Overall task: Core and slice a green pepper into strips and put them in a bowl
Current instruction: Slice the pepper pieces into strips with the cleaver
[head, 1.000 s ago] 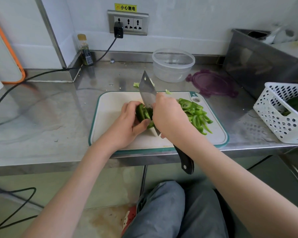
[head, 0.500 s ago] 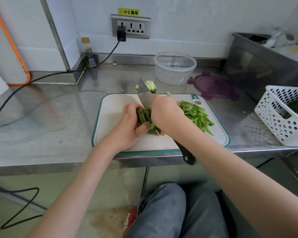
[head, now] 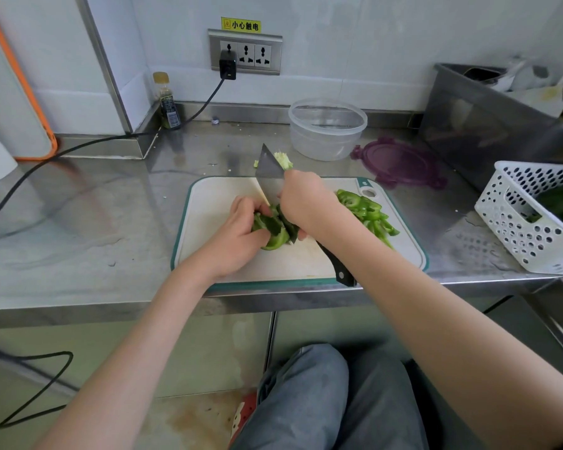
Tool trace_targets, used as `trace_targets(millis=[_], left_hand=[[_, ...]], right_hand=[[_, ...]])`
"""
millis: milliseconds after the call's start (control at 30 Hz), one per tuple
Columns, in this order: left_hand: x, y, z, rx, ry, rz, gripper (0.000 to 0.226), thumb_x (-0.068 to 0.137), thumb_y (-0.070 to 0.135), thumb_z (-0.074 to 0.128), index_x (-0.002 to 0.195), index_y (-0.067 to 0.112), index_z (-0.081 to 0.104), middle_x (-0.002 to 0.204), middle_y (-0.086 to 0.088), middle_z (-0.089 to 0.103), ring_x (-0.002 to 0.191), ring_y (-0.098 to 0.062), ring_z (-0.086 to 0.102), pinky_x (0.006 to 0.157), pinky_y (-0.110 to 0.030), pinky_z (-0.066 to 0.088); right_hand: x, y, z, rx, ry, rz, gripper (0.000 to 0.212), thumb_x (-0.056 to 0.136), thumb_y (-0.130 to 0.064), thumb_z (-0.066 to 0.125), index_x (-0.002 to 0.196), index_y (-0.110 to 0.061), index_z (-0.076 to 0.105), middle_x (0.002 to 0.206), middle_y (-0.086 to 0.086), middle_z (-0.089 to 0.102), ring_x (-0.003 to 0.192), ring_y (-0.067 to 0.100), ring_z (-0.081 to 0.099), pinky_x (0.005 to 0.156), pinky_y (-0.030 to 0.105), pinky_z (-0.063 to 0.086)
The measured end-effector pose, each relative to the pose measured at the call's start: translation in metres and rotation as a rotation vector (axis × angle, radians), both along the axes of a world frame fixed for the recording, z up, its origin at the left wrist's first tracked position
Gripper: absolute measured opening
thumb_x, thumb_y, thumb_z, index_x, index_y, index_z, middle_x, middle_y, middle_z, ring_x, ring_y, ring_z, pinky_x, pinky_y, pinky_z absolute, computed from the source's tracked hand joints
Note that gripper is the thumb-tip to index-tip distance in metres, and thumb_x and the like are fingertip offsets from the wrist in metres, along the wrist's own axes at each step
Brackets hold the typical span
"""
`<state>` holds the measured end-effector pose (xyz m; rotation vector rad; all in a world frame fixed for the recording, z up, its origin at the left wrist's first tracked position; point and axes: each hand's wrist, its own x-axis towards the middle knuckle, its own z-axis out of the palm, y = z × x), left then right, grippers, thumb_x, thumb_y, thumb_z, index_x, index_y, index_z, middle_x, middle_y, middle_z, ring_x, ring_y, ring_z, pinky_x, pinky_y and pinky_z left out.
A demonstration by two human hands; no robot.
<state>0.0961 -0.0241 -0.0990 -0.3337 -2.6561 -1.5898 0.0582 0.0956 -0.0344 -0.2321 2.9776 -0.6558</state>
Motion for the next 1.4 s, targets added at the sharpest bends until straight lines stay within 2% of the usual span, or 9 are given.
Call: trace_targets(millis=[267, 400, 500, 667, 800, 933, 1100, 1267, 1400], left_hand=[[0.002, 0.0, 0.003, -0.005, 0.031, 0.085, 0.02, 0.091, -0.001, 0.042, 0.103, 0.014, 0.04, 0.102, 0.007, 0.033, 0.088, 0.005, 0.041, 0.072, -0.002, 0.036], [0.001, -0.001, 0.004, -0.022, 0.023, 0.098, 0.025, 0.089, 0.004, 0.049, 0.107, 0.017, 0.04, 0.111, 0.001, 0.034, 0.089, 0.009, 0.04, 0.074, -0.004, 0.034], [0.001, -0.003, 0.002, -0.002, 0.016, 0.05, 0.034, 0.084, 0.013, 0.062, 0.112, 0.025, 0.046, 0.118, 0.003, 0.042, 0.099, 0.002, 0.046, 0.087, -0.012, 0.038], [0.002, -0.006, 0.0, 0.081, 0.017, -0.007, 0.075, 0.053, 0.052, 0.076, 0.122, 0.038, 0.049, 0.126, 0.001, 0.049, 0.108, -0.016, 0.058, 0.096, -0.031, 0.047], [0.001, -0.007, -0.004, 0.111, 0.026, -0.048, 0.079, 0.049, 0.034, 0.084, 0.119, 0.042, 0.049, 0.122, -0.001, 0.048, 0.101, -0.025, 0.059, 0.092, -0.034, 0.051], [-0.001, -0.006, -0.006, 0.112, 0.01, -0.021, 0.068, 0.061, 0.015, 0.086, 0.116, 0.037, 0.052, 0.113, -0.009, 0.058, 0.093, -0.028, 0.061, 0.091, -0.044, 0.051], [-0.002, -0.001, -0.008, 0.02, 0.035, -0.055, 0.069, 0.071, 0.023, 0.081, 0.13, 0.028, 0.044, 0.123, -0.003, 0.056, 0.105, -0.016, 0.059, 0.097, -0.035, 0.048], [0.0, -0.001, -0.006, -0.011, 0.046, -0.04, 0.071, 0.075, 0.032, 0.077, 0.136, 0.025, 0.041, 0.129, 0.002, 0.052, 0.108, -0.007, 0.057, 0.094, -0.016, 0.042], [0.001, -0.001, -0.006, -0.03, 0.06, -0.034, 0.073, 0.072, 0.034, 0.078, 0.136, 0.025, 0.043, 0.128, 0.004, 0.05, 0.108, -0.007, 0.056, 0.098, -0.021, 0.043]], right_hand=[[0.002, -0.005, 0.003, 0.109, -0.01, 0.033, 0.028, 0.094, -0.001, 0.041, 0.121, -0.002, 0.048, 0.114, 0.016, 0.057, 0.101, 0.034, 0.061, 0.069, 0.033, 0.046], [0.005, 0.025, -0.006, -0.014, -0.003, -0.043, 0.026, 0.097, -0.016, 0.041, 0.117, -0.002, 0.051, 0.081, 0.008, 0.055, 0.066, 0.026, 0.062, 0.04, 0.023, 0.051], [0.009, 0.045, -0.003, -0.057, -0.089, -0.129, 0.034, 0.097, -0.013, 0.049, 0.13, -0.008, 0.042, 0.102, 0.013, 0.056, 0.063, 0.028, 0.067, 0.053, 0.034, 0.058], [0.01, 0.056, 0.01, -0.222, 0.005, -0.185, 0.032, 0.1, -0.026, 0.042, 0.128, -0.008, 0.042, 0.096, 0.006, 0.051, 0.03, 0.014, 0.053, 0.034, 0.025, 0.048], [0.01, 0.056, 0.016, -0.211, 0.031, -0.17, 0.026, 0.1, -0.031, 0.041, 0.111, -0.007, 0.043, 0.084, 0.007, 0.05, 0.041, 0.018, 0.055, 0.03, 0.024, 0.044], [0.019, 0.052, 0.018, -0.249, -0.062, -0.177, 0.023, 0.1, -0.025, 0.042, 0.112, -0.005, 0.043, 0.075, 0.008, 0.049, 0.025, 0.015, 0.052, 0.027, 0.021, 0.039], [0.025, 0.046, 0.015, -0.298, -0.094, -0.155, 0.01, 0.1, -0.021, 0.041, 0.108, -0.015, 0.039, 0.079, 0.012, 0.054, 0.024, 0.016, 0.052, 0.028, 0.021, 0.041], [0.024, 0.037, 0.012, -0.14, -0.158, -0.117, 0.034, 0.102, -0.017, 0.037, 0.135, -0.01, 0.037, 0.075, 0.011, 0.056, 0.035, 0.02, 0.059, 0.041, 0.03, 0.049], [0.023, 0.036, 0.005, -0.167, -0.119, -0.154, 0.019, 0.1, -0.02, 0.042, 0.112, -0.005, 0.041, 0.071, 0.014, 0.053, 0.033, 0.02, 0.056, 0.037, 0.031, 0.049]])
